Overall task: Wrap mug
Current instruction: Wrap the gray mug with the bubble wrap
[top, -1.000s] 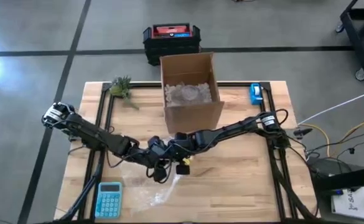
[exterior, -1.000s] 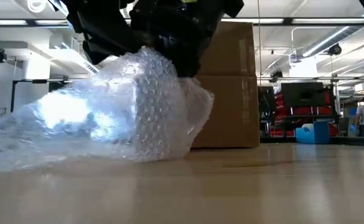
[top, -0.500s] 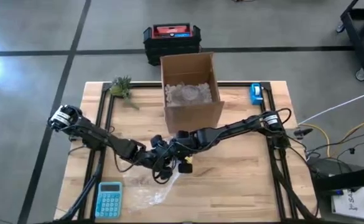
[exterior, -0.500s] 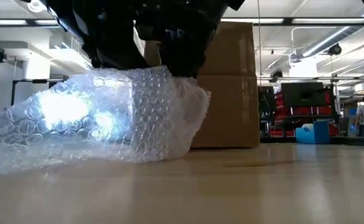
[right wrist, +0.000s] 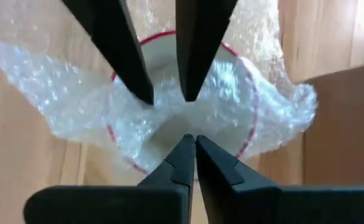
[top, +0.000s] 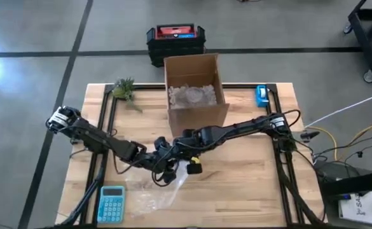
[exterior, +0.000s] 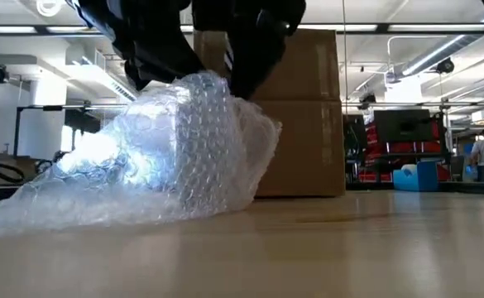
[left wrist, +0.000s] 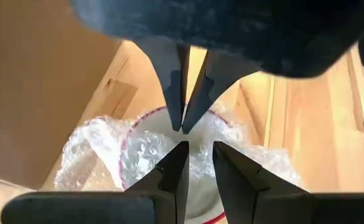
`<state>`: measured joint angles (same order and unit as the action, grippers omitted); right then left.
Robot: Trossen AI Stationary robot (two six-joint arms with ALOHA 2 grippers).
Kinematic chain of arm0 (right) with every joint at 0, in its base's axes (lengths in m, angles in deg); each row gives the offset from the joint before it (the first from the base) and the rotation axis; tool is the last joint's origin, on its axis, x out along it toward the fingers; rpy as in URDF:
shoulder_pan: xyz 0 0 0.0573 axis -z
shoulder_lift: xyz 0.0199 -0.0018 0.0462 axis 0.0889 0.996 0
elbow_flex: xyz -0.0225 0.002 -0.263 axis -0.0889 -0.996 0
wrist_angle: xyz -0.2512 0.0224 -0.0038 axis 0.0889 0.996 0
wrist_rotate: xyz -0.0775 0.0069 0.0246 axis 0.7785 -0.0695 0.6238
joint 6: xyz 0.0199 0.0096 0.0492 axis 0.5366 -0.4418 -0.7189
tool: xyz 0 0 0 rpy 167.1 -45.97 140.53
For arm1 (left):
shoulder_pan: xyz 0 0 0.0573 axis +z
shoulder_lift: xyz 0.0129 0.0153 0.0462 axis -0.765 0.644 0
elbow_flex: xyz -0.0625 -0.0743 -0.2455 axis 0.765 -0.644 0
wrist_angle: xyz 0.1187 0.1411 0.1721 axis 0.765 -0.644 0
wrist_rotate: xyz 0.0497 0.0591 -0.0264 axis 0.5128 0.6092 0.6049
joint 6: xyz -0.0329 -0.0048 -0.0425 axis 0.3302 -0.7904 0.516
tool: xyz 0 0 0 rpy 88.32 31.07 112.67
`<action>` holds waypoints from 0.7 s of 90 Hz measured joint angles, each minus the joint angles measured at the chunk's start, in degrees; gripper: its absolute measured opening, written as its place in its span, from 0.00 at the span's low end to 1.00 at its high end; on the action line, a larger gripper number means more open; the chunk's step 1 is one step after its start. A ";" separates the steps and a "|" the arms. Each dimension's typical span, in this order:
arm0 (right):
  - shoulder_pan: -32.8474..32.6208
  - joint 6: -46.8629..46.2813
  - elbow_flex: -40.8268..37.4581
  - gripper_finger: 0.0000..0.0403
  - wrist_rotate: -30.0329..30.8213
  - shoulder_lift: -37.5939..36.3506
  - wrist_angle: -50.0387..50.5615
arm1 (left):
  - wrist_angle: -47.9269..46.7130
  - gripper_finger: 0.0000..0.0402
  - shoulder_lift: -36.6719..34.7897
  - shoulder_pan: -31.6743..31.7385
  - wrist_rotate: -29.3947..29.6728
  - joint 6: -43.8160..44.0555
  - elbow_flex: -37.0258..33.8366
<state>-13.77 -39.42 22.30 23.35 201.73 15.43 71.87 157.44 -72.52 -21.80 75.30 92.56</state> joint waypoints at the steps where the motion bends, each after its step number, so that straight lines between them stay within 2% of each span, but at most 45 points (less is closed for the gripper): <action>1: 0.00 0.02 0.00 0.01 -0.09 -0.09 0.25 | -0.33 0.15 0.00 0.00 -0.24 0.02 -0.04; 25: -0.09 0.57 0.52 0.01 -0.29 -2.59 3.16 | -0.50 0.15 0.37 0.22 -0.25 0.02 -0.41; 39: -0.86 0.39 0.63 0.01 -1.09 -3.89 -1.39 | -0.31 0.15 0.37 0.22 -0.15 -0.06 -0.40; 51: -1.81 0.38 0.42 0.01 -3.56 -1.85 -6.15 | -0.34 0.15 0.37 0.19 -0.05 -0.04 -0.41; 63: -2.23 0.88 0.55 0.01 -3.35 0.97 -9.10 | -0.43 0.15 0.37 0.17 -0.04 0.01 -0.41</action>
<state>-16.00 -38.53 22.85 20.00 202.70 6.33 71.43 157.81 -72.35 -21.84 75.30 92.15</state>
